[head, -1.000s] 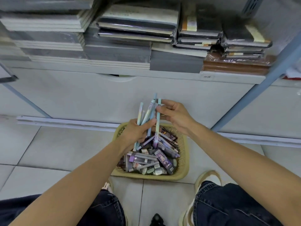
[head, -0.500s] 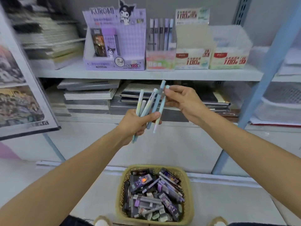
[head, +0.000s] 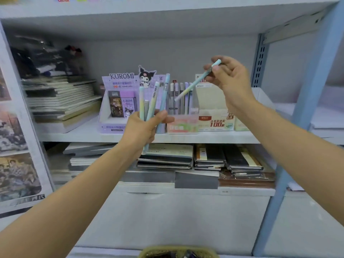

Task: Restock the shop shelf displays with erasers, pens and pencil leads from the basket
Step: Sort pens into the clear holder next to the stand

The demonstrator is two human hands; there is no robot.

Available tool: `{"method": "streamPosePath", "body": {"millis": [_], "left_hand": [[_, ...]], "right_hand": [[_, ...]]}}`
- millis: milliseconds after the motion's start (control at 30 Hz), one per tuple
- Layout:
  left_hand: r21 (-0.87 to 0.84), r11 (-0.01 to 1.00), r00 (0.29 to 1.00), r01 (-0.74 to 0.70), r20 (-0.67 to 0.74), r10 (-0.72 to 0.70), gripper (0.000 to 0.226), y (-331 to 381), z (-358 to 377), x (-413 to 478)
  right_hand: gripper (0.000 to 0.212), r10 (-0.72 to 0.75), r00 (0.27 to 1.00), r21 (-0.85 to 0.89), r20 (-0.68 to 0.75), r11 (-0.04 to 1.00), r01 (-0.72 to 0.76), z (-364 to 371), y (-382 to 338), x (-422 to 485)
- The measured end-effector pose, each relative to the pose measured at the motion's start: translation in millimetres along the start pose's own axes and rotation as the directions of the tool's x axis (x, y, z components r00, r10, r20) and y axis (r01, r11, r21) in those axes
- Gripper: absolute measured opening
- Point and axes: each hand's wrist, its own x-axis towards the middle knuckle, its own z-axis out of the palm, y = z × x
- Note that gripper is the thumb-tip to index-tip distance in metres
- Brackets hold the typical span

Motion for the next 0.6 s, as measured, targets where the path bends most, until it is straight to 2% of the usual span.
{"method": "streamPosePath", "body": {"millis": [200,300,433,600], "left_hand": [[-0.011,1.000,0.996,0.006,-0.086,-0.006,0.028,-5,-9,29],[-0.021,1.000,0.996,0.014,-0.091,-0.016,0.022,-7,-11,39],[-0.011,0.999,0.997,0.032,-0.070,-0.033,0.022,-7,-10,50],[-0.014,0.999,0.998,0.029,-0.052,-0.029,0.018,-8,-8,60]], "right_hand": [[0.018,-0.003,0.997,-0.262,0.073,0.965,0.022,11,32,28],[0.019,-0.003,0.990,-0.370,0.144,0.927,0.057,16,46,36],[0.019,0.021,0.975,-0.449,0.221,0.890,0.083,19,55,47],[0.017,0.019,0.965,-0.454,0.261,0.885,0.105,13,59,59]]}}
